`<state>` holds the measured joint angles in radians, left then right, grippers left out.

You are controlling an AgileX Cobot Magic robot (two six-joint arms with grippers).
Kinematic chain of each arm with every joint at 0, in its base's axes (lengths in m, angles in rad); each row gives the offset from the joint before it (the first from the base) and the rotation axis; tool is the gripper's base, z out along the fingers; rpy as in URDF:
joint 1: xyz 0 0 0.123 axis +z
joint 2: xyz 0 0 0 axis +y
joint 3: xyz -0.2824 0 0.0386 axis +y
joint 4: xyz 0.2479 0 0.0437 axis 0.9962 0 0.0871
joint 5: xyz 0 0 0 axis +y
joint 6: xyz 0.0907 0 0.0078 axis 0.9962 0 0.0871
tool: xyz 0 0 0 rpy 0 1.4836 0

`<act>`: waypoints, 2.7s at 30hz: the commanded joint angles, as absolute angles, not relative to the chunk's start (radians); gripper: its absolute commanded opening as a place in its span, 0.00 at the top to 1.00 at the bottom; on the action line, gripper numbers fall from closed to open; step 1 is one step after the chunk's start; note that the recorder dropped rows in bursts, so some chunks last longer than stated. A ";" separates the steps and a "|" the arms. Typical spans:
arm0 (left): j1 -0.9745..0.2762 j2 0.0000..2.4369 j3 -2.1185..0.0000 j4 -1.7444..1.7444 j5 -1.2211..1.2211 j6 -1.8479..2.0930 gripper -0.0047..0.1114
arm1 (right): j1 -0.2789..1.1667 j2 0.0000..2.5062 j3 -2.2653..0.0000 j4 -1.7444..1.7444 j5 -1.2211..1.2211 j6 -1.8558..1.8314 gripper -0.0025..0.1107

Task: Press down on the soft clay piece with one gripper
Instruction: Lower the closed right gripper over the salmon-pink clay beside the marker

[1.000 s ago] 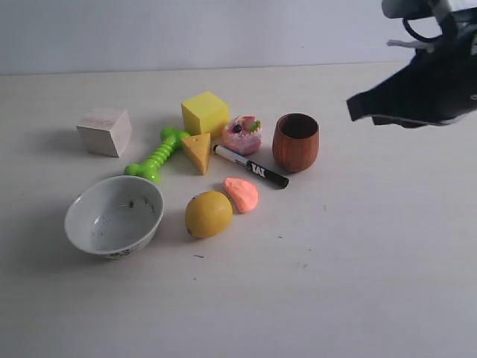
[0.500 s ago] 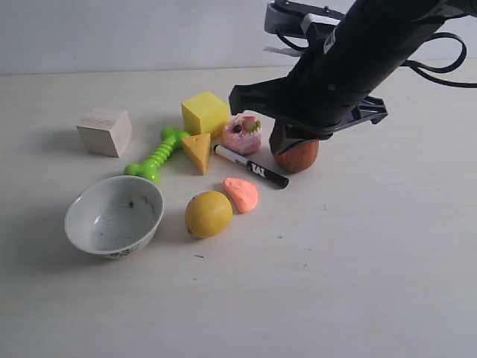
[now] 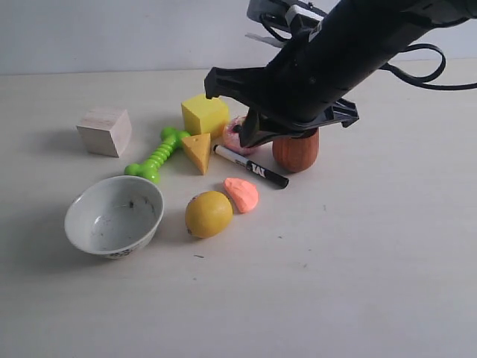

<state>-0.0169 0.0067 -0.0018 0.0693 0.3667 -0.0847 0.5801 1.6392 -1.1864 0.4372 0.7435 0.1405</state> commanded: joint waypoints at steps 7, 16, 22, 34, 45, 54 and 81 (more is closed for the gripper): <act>-0.022 0.000 0.000 0.067 0.358 -0.081 0.96 | 0.582 1.640 -1.193 0.515 0.659 0.142 0.98; -0.022 0.000 0.000 0.067 0.358 -0.081 0.96 | 0.580 1.671 -1.198 0.619 0.580 0.262 0.98; -0.022 0.000 0.000 0.067 0.358 -0.081 0.96 | 0.580 1.816 -1.358 0.566 0.761 0.371 0.98; -0.022 0.000 0.000 0.067 0.358 -0.081 0.96 | 0.582 2.019 -1.699 0.214 1.108 0.802 0.98; -0.022 0.000 0.000 0.067 0.358 -0.081 0.96 | 0.582 2.082 -1.704 0.230 1.140 1.040 0.98; -0.022 0.000 0.000 0.067 0.358 -0.081 0.96 | 0.582 2.094 -1.704 0.181 1.140 1.072 0.98; -0.022 0.000 0.000 0.067 0.358 -0.081 0.96 | 0.582 2.160 -1.704 0.183 1.094 1.178 0.98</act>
